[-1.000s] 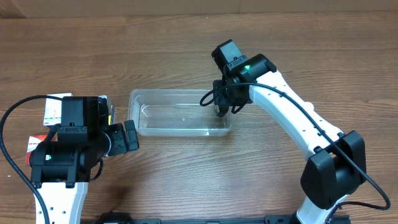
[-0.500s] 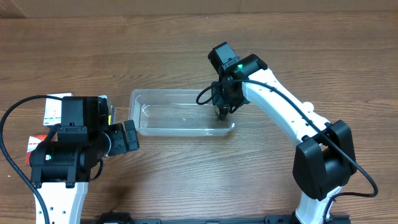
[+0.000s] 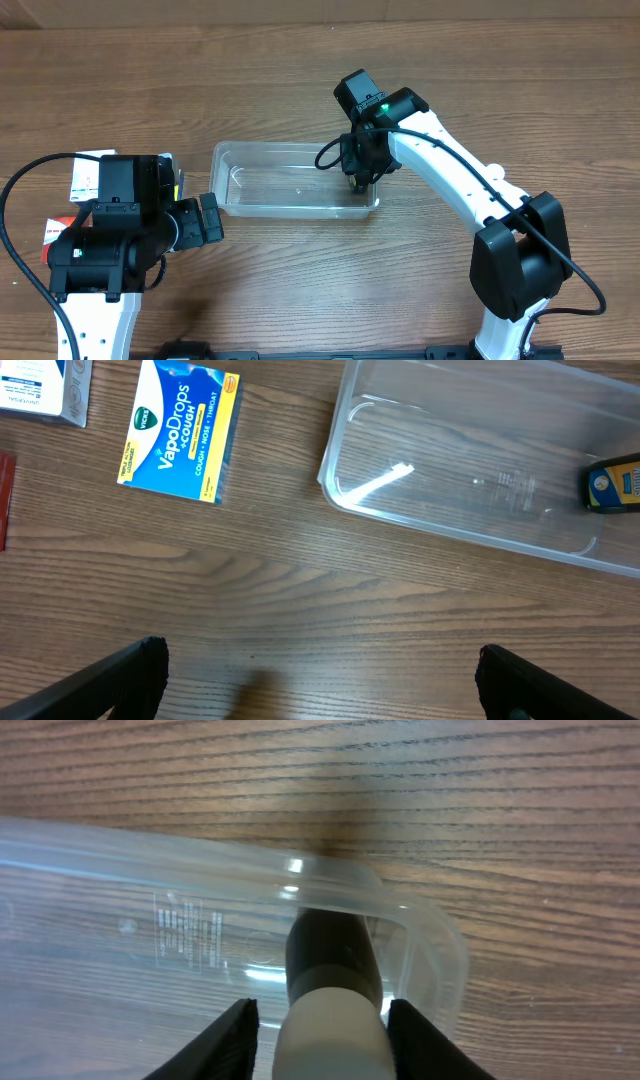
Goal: Pack container
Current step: 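Release the bottle and grasp the orange tube with the right gripper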
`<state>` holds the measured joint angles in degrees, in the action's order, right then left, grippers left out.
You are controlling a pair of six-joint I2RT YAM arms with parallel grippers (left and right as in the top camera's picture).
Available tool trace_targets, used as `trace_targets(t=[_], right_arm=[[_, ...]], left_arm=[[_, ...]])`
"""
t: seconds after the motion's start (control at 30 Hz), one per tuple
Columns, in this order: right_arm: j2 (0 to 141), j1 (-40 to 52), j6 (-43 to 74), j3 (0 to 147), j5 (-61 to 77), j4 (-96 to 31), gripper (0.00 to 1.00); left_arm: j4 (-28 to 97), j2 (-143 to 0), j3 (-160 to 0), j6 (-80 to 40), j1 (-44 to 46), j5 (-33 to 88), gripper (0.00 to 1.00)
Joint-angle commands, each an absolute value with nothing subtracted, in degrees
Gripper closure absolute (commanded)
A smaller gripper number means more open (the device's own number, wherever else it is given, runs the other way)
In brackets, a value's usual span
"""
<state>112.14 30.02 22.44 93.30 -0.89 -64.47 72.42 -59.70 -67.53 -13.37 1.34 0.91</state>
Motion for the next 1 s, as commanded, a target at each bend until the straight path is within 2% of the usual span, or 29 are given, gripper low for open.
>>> trace_targets(t=[0.0,0.4,0.43,0.47,0.5,0.53,0.73,0.83,0.97], right_arm=[[112.1,29.9,22.1,94.1,-2.1,-64.6,0.52],[106.3,29.9,20.6,106.0,-2.3,-72.1,0.51],[105.7,29.8,20.6,107.7,-2.3,-73.4,0.48],[105.2,29.6,20.6,109.5,-2.4,-74.5,0.37],[104.6,29.1,20.7,111.2,-2.5,-75.5,0.08],[103.9,28.4,20.7,113.0,-2.5,-76.5,0.0],[99.3,19.0,22.3,122.3,-2.5,-85.6,0.0],[97.4,9.4,24.0,122.7,-1.8,-88.7,0.0],[98.7,1.2,24.0,119.9,1.1,-91.2,0.0]], left_arm=[[72.2,-59.9,-68.8,-13.8,0.7,1.5,0.0],[72.2,-59.9,-68.8,-13.8,0.7,1.5,0.0],[72.2,-59.9,-68.8,-13.7,0.7,1.5,0.0],[72.2,-59.9,-68.8,-13.7,0.7,1.5,0.0],[72.2,-59.9,-68.8,-13.7,0.7,1.5,0.0],[72.2,-59.9,-68.8,-13.7,0.7,1.5,0.0],[72.2,-59.9,-68.8,-13.7,0.7,1.5,0.0],[72.1,-59.9,-68.8,-13.7,0.7,1.5,0.0],[72.1,-59.9,-68.8,-13.7,0.7,1.5,0.0]])
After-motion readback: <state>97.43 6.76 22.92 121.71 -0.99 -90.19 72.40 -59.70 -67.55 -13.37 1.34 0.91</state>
